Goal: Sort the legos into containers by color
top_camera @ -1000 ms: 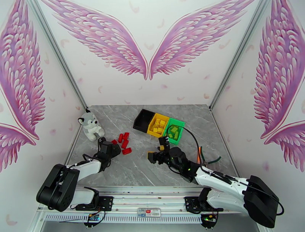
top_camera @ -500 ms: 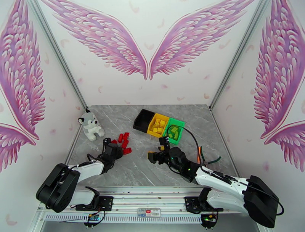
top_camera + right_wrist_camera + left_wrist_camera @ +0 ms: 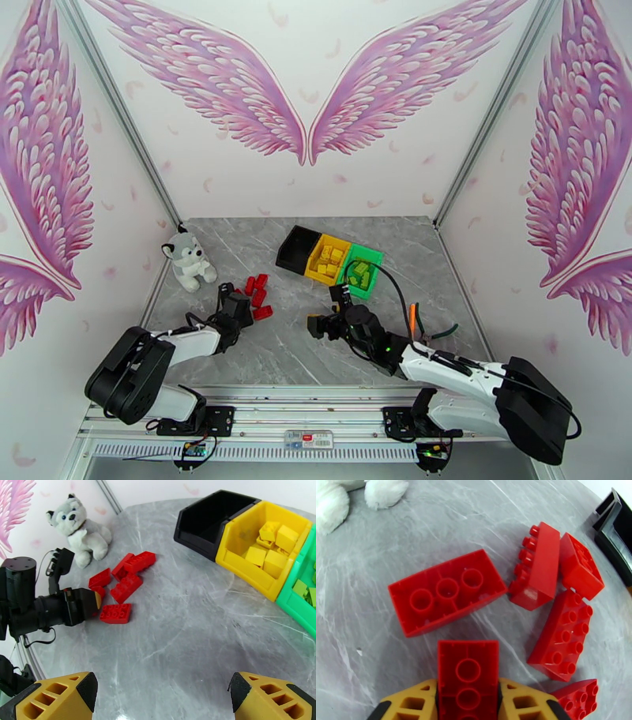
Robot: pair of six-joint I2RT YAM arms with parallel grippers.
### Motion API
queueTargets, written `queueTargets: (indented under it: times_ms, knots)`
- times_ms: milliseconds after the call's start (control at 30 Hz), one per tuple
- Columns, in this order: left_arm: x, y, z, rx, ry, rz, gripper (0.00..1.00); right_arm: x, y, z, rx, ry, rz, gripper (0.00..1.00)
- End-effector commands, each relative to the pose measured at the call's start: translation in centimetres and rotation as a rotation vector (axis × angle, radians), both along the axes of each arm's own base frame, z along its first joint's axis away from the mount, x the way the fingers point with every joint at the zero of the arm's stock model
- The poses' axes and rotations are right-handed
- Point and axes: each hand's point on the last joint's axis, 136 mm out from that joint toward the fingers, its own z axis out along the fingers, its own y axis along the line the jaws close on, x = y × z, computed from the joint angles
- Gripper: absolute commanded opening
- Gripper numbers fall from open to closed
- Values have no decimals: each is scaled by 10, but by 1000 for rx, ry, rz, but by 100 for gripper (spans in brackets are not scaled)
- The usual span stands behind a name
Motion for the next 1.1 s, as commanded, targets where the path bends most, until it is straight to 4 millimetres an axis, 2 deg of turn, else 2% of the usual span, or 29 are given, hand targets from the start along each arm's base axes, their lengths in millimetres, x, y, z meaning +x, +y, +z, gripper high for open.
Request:
queueTargets:
  times_ms: [0,133,233,267,400,600,667,867,1000,1067]
  knots:
    - [3,-8,17,0,-33,-26,27,6,1,2,-9,4,-29,95]
    - [-2,-21,36,-4,-66,-76,25,8,1,4,-11,3,-42,95]
    - [-1,-38,57,-21,-105,-141,25,13,-3,7,-24,7,-79,97]
    - [2,-46,65,-33,-120,-169,26,14,-5,7,-33,12,-94,99]
    - [19,-76,87,-37,-131,-267,26,22,-16,3,-82,40,-175,99]
    - [67,-119,112,-4,-145,-355,26,24,-28,1,-79,25,-239,99]
    - [86,-136,118,7,-151,-385,26,22,-32,2,-54,-11,-240,99]
    - [145,-169,135,44,-179,-410,29,9,-51,6,-70,-31,-248,99]
    - [178,-192,132,52,-167,-446,30,3,-64,5,-95,-26,-267,99]
    - [194,-199,133,53,-170,-450,36,0,-71,7,-103,-24,-286,99]
